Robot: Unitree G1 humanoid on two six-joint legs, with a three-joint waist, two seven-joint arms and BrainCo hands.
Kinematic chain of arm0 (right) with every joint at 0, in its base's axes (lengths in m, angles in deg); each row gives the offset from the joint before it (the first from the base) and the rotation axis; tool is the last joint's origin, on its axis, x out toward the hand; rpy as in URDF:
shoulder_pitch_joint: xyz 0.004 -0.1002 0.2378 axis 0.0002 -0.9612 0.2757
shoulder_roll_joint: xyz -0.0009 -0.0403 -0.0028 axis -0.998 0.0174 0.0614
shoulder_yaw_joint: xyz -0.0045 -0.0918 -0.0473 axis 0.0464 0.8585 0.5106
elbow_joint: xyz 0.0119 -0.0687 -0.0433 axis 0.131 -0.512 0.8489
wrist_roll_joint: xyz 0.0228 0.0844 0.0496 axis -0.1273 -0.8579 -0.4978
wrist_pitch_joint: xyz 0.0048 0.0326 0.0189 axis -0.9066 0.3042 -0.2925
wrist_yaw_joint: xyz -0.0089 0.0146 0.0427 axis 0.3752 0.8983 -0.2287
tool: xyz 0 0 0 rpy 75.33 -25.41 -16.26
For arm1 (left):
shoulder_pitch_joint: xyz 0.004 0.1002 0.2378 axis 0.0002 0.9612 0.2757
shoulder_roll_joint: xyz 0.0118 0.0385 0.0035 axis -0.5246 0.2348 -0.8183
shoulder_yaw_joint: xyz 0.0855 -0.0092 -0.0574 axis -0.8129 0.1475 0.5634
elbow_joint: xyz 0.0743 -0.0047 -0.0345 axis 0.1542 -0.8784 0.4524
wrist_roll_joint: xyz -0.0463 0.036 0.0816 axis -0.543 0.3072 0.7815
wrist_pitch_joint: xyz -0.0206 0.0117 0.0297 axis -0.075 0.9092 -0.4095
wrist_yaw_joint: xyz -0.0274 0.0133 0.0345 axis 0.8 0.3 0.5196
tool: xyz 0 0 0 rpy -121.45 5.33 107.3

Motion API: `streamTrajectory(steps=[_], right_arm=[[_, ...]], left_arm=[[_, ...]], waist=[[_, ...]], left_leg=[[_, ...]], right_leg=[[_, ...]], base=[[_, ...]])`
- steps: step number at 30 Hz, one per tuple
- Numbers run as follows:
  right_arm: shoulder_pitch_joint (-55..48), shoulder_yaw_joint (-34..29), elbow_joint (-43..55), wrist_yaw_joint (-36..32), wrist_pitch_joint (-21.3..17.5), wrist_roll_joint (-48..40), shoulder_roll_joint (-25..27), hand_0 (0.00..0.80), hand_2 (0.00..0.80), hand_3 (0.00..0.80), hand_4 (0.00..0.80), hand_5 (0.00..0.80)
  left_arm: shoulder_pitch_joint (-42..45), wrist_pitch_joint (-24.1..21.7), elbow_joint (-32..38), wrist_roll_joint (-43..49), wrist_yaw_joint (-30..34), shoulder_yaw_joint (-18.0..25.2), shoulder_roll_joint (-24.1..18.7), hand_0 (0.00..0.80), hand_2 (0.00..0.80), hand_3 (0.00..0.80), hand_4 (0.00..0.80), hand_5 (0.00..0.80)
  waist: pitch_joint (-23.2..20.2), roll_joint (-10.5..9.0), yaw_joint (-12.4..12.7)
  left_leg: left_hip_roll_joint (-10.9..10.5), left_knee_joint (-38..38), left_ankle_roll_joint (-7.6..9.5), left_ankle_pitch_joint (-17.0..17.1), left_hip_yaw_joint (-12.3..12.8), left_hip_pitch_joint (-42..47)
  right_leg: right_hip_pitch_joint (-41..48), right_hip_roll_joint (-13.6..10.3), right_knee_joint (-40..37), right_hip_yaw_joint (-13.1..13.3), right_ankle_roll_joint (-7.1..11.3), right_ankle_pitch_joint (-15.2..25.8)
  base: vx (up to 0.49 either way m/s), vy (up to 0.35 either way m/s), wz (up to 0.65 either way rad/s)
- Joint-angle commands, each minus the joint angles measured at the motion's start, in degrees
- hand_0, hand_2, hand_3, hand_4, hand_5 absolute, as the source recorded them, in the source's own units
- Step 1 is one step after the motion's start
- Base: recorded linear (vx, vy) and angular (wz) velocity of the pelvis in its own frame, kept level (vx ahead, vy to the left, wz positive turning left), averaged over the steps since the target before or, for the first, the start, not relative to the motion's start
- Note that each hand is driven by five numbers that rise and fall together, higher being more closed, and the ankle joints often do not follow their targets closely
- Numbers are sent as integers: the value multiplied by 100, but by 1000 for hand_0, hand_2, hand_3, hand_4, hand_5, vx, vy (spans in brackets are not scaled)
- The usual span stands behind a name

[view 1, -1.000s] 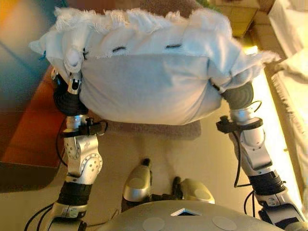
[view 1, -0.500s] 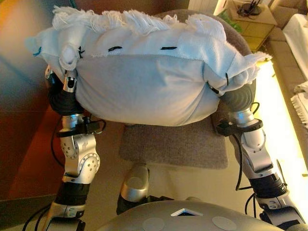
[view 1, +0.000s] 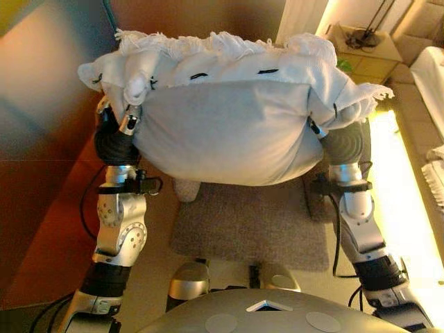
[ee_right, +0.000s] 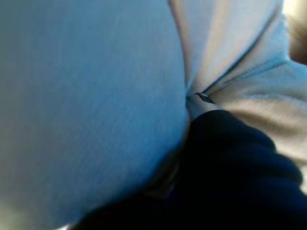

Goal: Pick up the cushion and take it to the sofa

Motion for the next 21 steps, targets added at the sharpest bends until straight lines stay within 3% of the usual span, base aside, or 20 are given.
streamTrajectory(steps=[1, 8, 13, 16, 21], right_arm=[[626, 58, 304, 73, -89, -90, -245, 800, 800, 800, 800, 800], [666, 225, -310, 78, 587, -184, -498, 800, 800, 800, 800, 800], [961, 379, -1116, 283, 1189, -542, -705, 800, 800, 800, 800, 800], [1319, 514, -1677, 455, 1489, -602, -909, 800, 800, 800, 800, 800], [2260, 856, -3046, 628, 1991, -1077, -1135, 800, 800, 800, 800, 800]], left_arm=[[-536, -37, -60, 606, 19, -300, 40, 800, 800, 800, 800, 800], [-640, 434, -768, 807, -463, -396, 277, 800, 800, 800, 800, 800], [-980, 1117, -1496, 1023, -749, -622, 412, 800, 800, 800, 800, 800], [-1370, 1555, -2092, 1015, -1033, -806, 537, 800, 800, 800, 800, 800], [-2314, 2009, -3884, 711, -1299, -1111, 910, 800, 800, 800, 800, 800]], waist=[[-468, -161, 19], [-625, -78, -49], [-676, -59, -86], [-692, -43, -104], [-756, -14, -144]], left_leg=[[-334, -21, 127, -265, 72, 75], [-240, -184, 106, -334, 240, 229], [-178, -215, 84, -422, 345, 364], [-162, -233, 74, -426, 394, 425], [-165, -241, 51, -430, 487, 506]], right_leg=[[415, -105, -454, -12, 267, 125], [589, -121, -653, -2, 227, 71], [717, -128, -666, -47, 216, -39], [766, -142, -666, -79, 224, -48], [819, -165, -666, -140, 251, -38]], base=[[95, -46, -6], [108, -16, -10], [117, 19, 1], [101, 38, 6], [107, 47, 3]])
